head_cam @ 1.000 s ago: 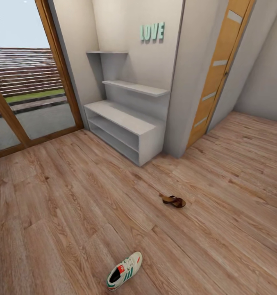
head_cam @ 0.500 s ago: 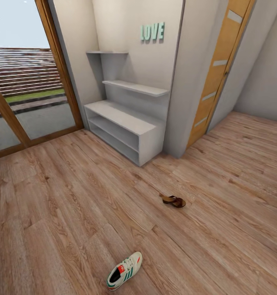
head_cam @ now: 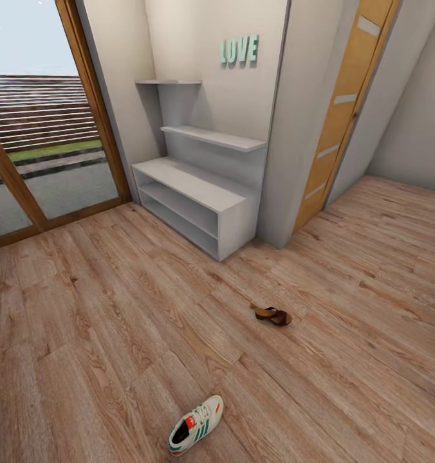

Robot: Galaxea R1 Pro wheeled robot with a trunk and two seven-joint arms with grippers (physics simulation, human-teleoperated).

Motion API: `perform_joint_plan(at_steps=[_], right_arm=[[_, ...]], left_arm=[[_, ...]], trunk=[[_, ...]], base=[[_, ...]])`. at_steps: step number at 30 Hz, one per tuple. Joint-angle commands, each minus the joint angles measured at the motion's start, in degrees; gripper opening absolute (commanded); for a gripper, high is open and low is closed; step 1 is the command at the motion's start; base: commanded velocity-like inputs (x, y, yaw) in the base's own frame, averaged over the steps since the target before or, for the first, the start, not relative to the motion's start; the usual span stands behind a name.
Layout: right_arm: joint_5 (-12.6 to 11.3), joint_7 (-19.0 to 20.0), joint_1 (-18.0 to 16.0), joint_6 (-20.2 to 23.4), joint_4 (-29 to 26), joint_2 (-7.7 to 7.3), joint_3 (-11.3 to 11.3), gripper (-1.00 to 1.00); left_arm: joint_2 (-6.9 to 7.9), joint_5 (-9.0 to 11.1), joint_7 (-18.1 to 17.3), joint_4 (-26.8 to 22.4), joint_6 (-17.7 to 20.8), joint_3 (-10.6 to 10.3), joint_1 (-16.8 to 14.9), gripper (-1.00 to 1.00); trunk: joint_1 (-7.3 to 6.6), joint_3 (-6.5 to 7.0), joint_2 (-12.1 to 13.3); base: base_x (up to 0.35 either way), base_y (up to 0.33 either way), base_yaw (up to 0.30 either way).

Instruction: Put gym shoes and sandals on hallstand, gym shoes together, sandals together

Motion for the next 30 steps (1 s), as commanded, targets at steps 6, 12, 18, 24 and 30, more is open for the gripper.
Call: perform_joint_plan(at_steps=[6, 12, 18, 24, 30], right_arm=[[0.0, 0.0, 0.0, -0.1, -0.1, -0.01, 0.0, 1.00], [0.0, 0.0, 0.0, -0.1, -0.1, -0.01, 0.0, 1.00], [0.0, 0.0, 0.0, -0.1, -0.1, -0.04, -0.1, 1.00], [-0.2, 0.1, 0.0, 0.0, -0.3, -0.15, -0.3, 1.00], [-0.3, 0.0, 0.0, 0.1, -0.6, -0.23, -0.4, 1.00]], left_arm=[[0.00, 0.0, 0.0, 0.0, -0.2, 0.0, 0.0, 1.00], [0.00, 0.0, 0.0, 0.0, -0.2, 0.0, 0.0, 1.00], [0.00, 0.0, 0.0, 0.0, -0.2, 0.0, 0.0, 1.00], [0.00, 0.2, -0.1, 0.0, -0.2, 0.2, 0.0, 1.00], [0.00, 0.1, 0.0, -0.3, -0.2, 0.1, 0.0, 1.00]], trunk=[[0.00, -0.03, 0.0], [0.00, -0.03, 0.0], [0.00, -0.03, 0.0], [0.00, -0.03, 0.0], [0.00, -0.03, 0.0]], base=[[0.000, 0.000, 0.000], [0.000, 0.000, 0.000], [0.000, 0.000, 0.000], [0.000, 0.000, 0.000], [0.000, 0.000, 0.000]])
